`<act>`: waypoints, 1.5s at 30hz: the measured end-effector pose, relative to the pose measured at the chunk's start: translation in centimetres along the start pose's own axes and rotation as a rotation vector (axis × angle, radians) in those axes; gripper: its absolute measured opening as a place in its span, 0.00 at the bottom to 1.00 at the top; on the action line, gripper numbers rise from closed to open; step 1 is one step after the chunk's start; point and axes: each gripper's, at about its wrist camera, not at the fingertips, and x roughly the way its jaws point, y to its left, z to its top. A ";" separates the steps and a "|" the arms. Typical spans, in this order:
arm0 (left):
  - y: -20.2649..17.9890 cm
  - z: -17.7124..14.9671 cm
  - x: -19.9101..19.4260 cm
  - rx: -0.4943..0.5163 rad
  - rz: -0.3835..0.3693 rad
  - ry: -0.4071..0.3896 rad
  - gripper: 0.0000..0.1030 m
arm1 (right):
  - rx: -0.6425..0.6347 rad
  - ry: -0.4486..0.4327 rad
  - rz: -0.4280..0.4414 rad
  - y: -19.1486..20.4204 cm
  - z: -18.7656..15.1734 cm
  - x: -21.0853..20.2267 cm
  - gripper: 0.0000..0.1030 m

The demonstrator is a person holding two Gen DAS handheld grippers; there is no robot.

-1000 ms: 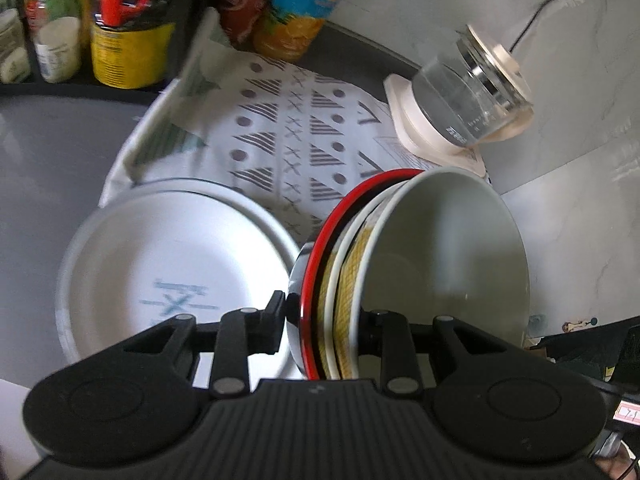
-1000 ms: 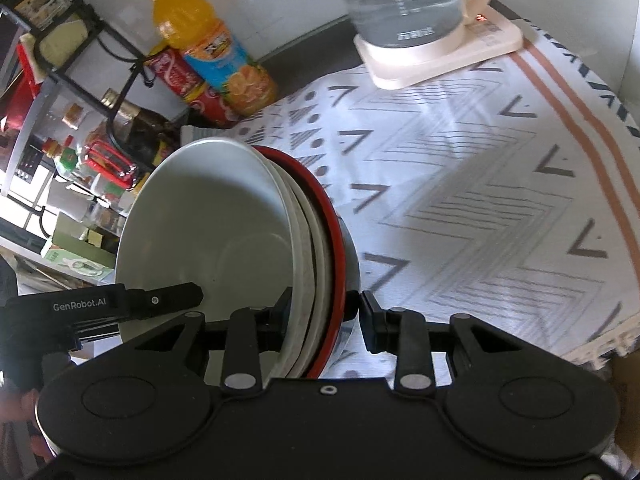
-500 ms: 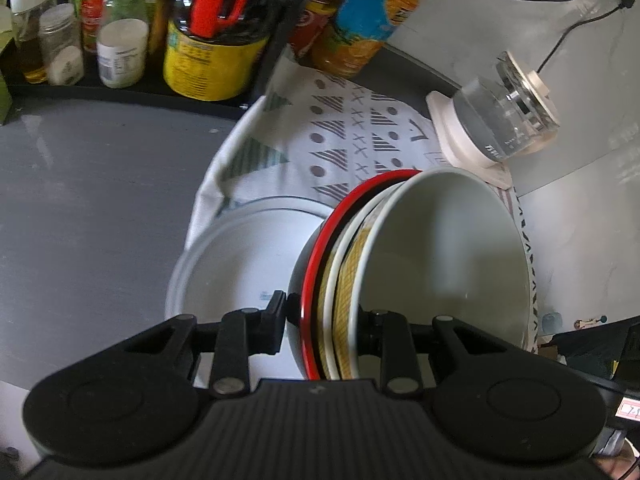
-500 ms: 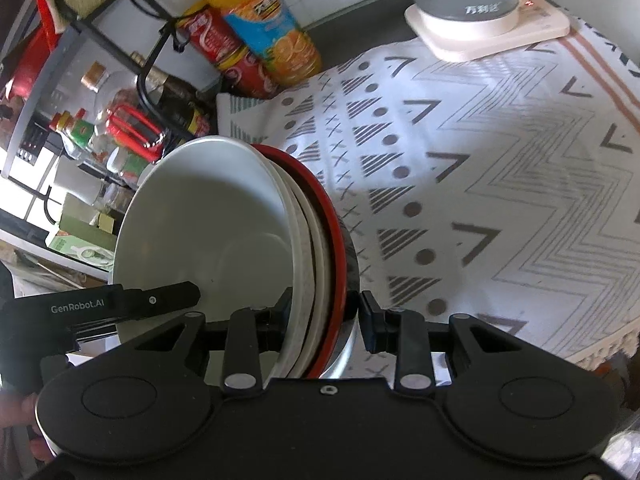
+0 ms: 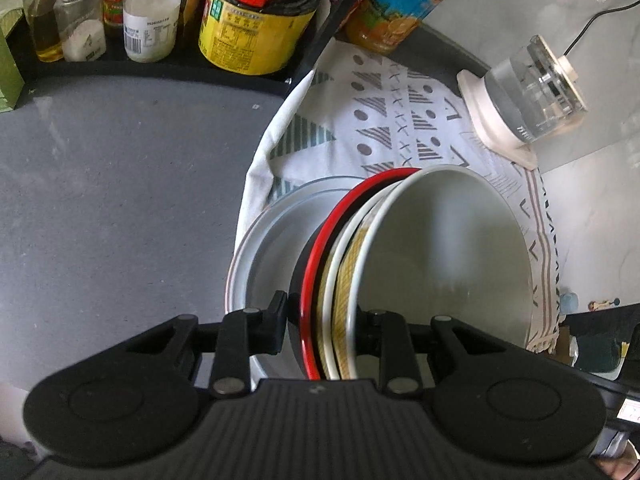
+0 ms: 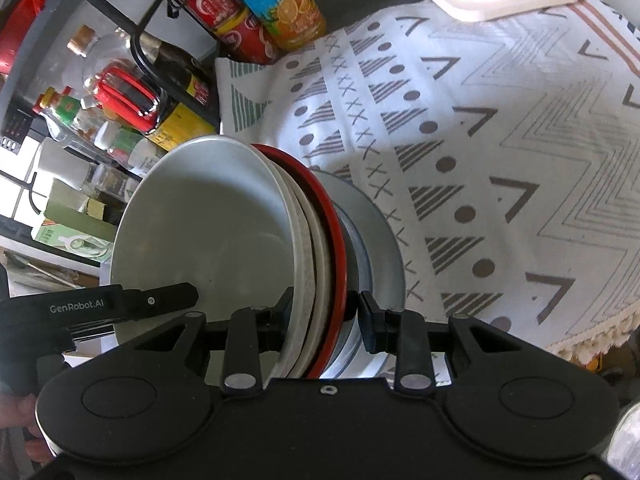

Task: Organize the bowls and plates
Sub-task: 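Carry the red bowl stack with both grippers and lower it onto the plate stack, then open both grippers and withdraw from the bowl stack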

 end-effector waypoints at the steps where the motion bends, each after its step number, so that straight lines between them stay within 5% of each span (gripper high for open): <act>1: 0.1 0.0 0.1 0.004 0.001 0.004 0.25 | 0.006 0.001 -0.003 0.0 -0.1 0.2 0.30; 18: 0.9 1.2 1.1 0.061 -0.025 0.045 0.26 | 0.053 -0.007 -0.051 0.9 -0.5 1.2 0.30; 22: 0.5 1.3 0.7 0.108 -0.038 0.043 0.35 | 0.074 -0.047 -0.052 1.1 -0.8 0.4 0.33; 26: 0.2 1.4 -0.5 0.170 -0.074 0.017 0.63 | 0.087 -0.126 -0.049 1.4 -1.3 -1.6 0.54; 29: -0.3 1.4 -1.5 0.232 -0.070 -0.020 0.74 | 0.094 -0.191 -0.055 1.6 -2.0 -3.2 0.62; 36: -1.6 1.2 -3.9 0.332 -0.087 -0.079 0.79 | 0.131 -0.300 -0.100 1.2 -3.8 -6.6 0.86; 45: -4.0 -0.4 -7.2 0.404 -0.124 -0.165 0.79 | 0.190 -0.397 -0.159 -0.6 -6.8 -10.3 0.96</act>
